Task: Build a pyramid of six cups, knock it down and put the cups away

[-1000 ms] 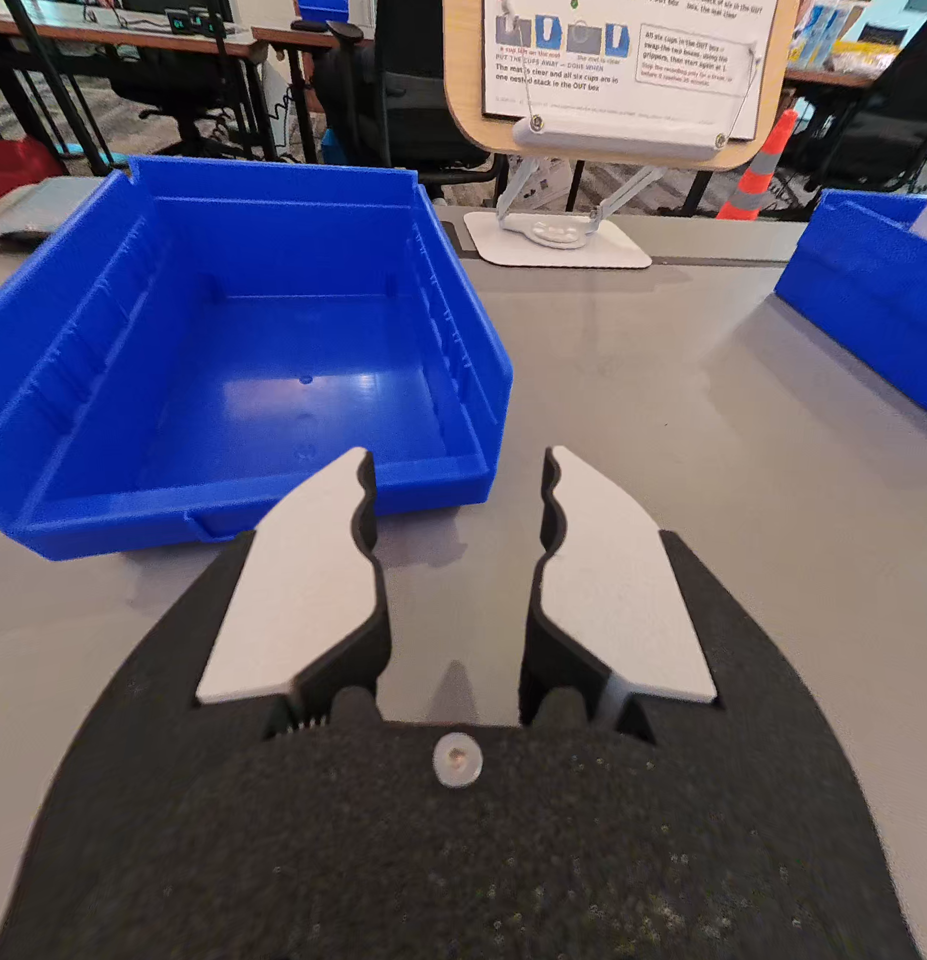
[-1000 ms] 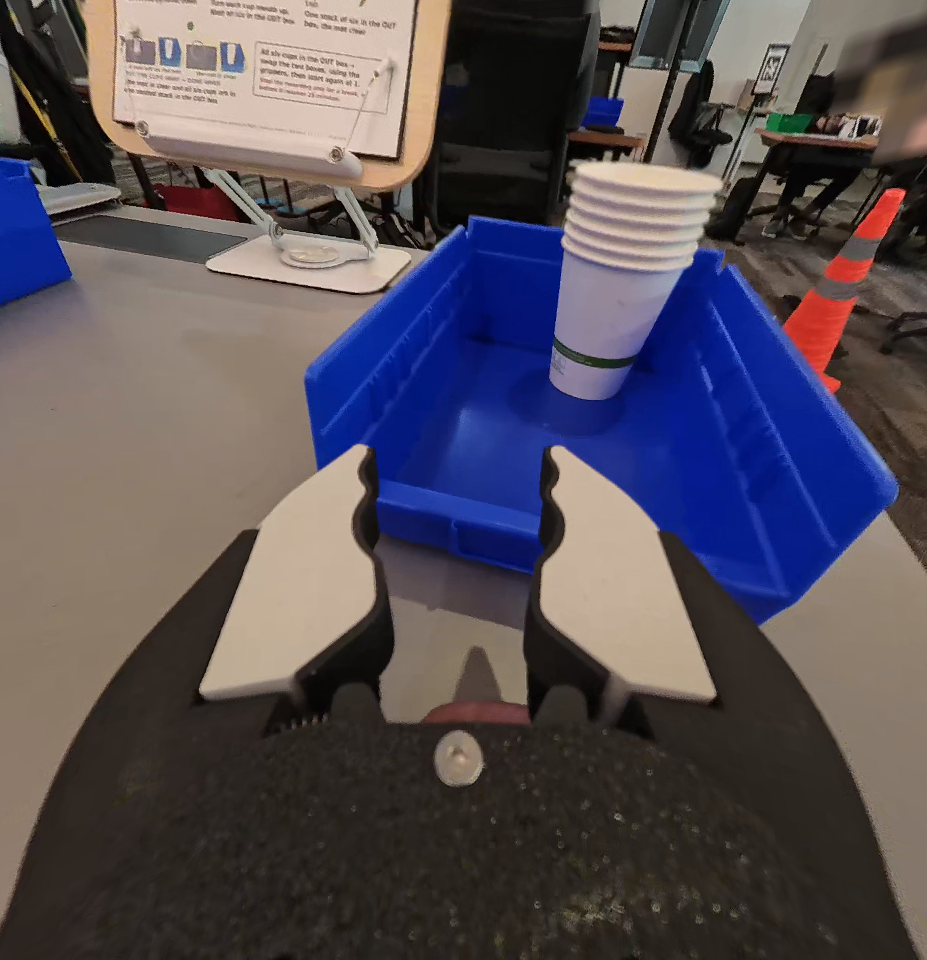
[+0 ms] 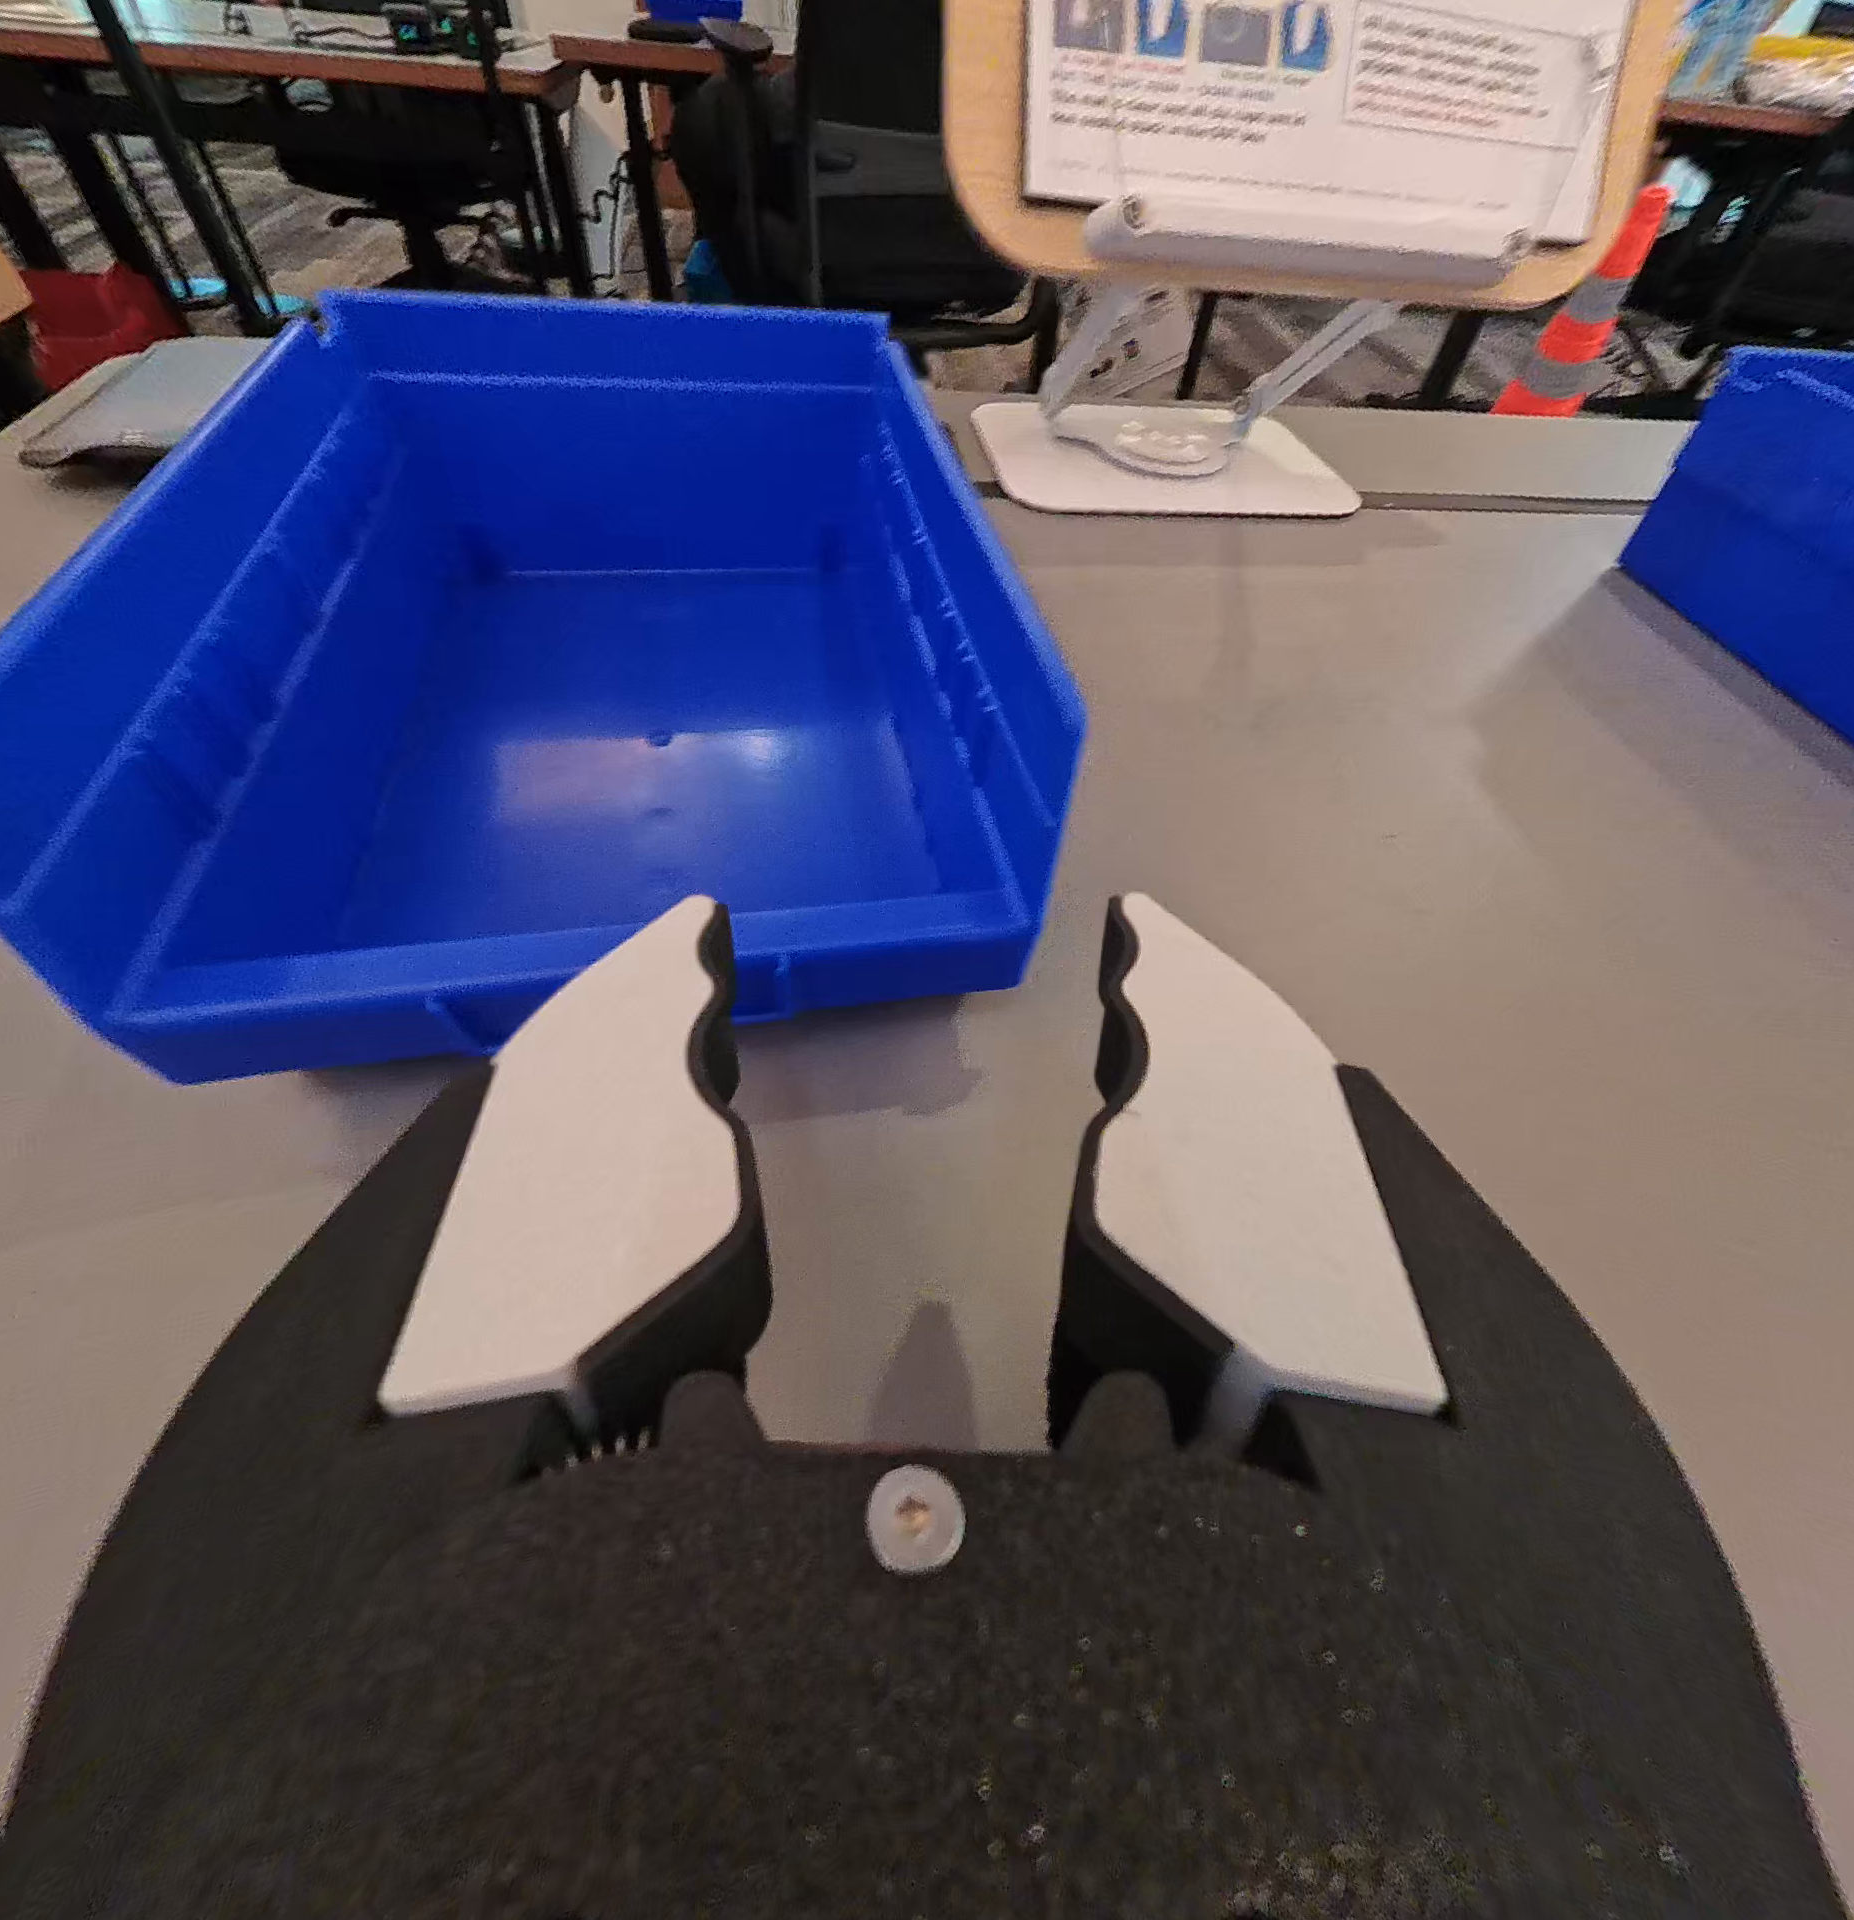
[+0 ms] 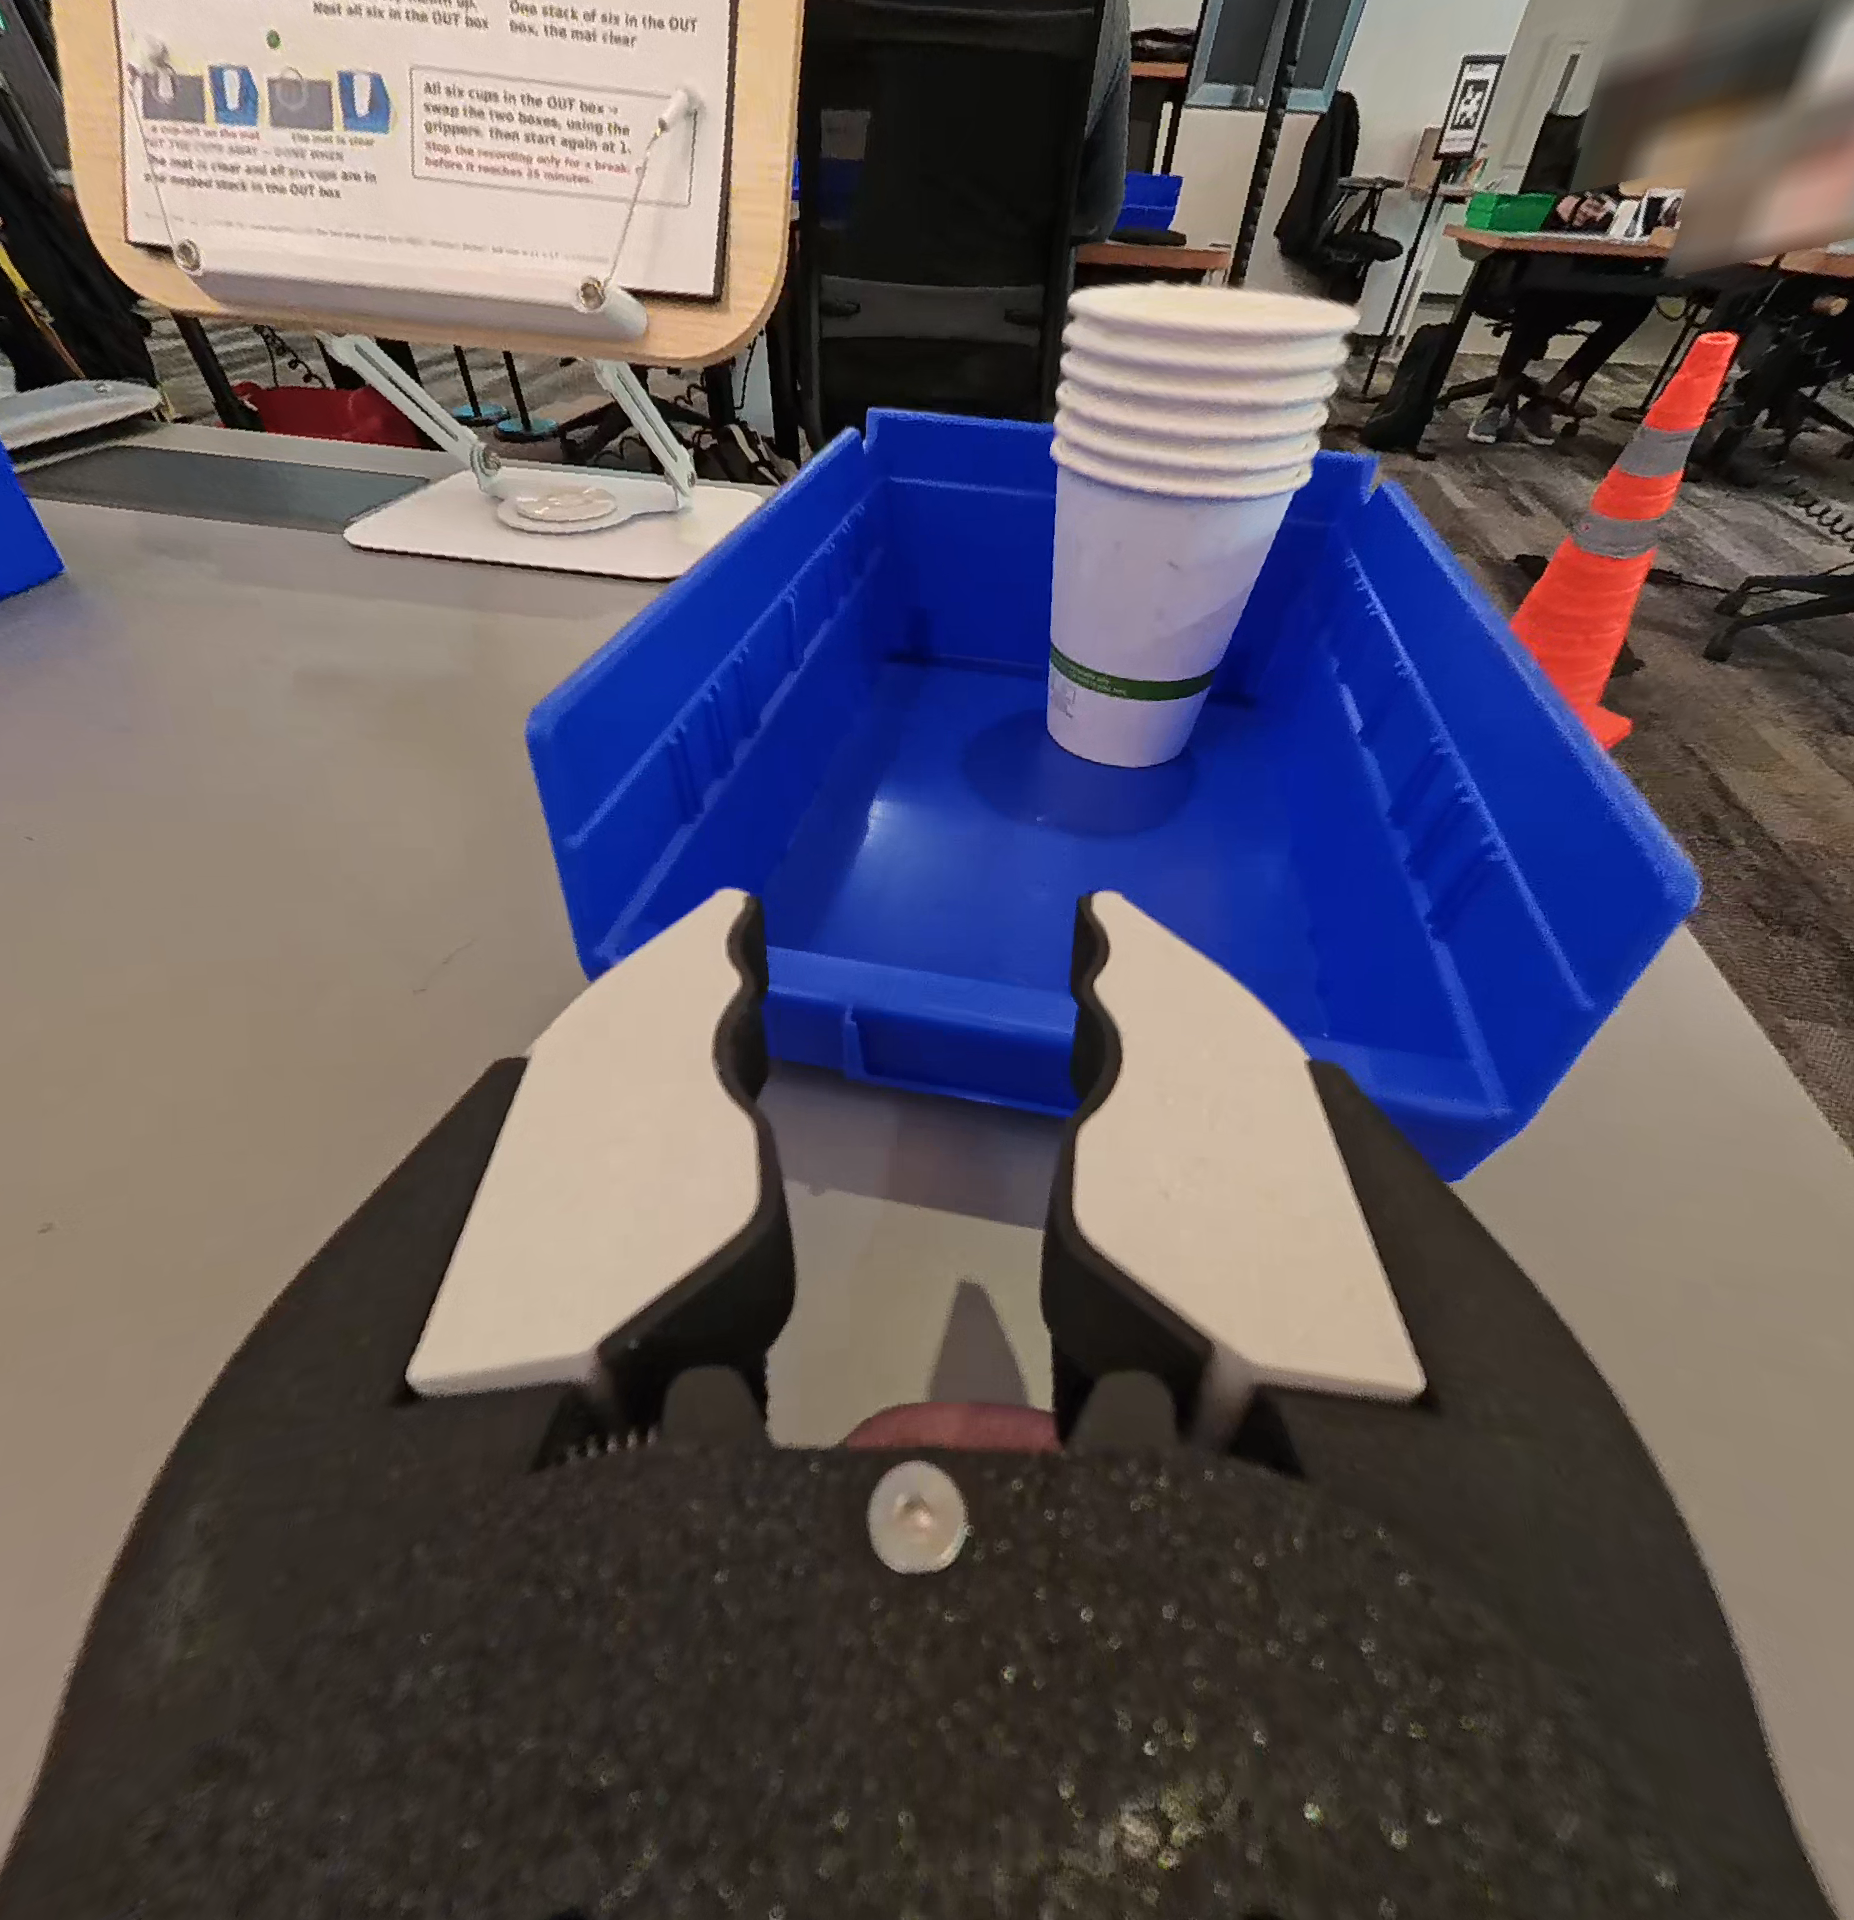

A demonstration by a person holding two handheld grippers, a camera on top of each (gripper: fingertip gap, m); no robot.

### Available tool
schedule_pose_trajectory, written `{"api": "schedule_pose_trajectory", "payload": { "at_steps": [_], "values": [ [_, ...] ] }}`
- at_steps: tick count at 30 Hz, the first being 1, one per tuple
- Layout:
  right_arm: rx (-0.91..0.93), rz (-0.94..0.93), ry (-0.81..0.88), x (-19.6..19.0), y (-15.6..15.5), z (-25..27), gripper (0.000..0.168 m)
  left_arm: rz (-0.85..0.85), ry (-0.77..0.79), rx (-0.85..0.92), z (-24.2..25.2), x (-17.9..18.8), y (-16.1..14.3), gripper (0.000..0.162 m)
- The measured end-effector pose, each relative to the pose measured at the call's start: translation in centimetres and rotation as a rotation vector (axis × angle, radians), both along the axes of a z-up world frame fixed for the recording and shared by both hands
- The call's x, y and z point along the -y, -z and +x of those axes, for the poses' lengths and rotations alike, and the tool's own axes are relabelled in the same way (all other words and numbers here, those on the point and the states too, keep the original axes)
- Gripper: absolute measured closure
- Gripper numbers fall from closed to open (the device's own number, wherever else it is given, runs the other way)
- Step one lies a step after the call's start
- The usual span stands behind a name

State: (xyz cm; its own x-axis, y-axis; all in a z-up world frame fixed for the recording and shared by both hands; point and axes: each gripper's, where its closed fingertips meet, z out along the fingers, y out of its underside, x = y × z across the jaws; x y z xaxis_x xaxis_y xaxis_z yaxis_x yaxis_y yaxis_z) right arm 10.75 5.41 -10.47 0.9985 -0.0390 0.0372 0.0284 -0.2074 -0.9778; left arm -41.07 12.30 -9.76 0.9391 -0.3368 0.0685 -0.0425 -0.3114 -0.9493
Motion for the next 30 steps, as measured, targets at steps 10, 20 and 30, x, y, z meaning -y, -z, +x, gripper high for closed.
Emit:
{"api": "schedule_pose_trajectory", "payload": {
  "at_steps": [10, 20, 30],
  "values": [
    [0.013, 0.021, 0.114, 0.8, -1.0, 2.6, 0.106, -0.116, 0.573, 0.014, 28.9, 6.2, -1.7, 0.082],
    [0.02, -0.014, 0.322, 2.1, -0.2, 7.8, 0.097, -0.276, 0.513, -0.098, 47.7, -0.1, 4.6, 0.089],
    [-0.038, -0.097, 0.423, 0.2, 1.7, 7.8, 0.107, -0.329, 0.318, -0.019, 43.6, -1.0, 4.5, 0.149]
  ]
}}
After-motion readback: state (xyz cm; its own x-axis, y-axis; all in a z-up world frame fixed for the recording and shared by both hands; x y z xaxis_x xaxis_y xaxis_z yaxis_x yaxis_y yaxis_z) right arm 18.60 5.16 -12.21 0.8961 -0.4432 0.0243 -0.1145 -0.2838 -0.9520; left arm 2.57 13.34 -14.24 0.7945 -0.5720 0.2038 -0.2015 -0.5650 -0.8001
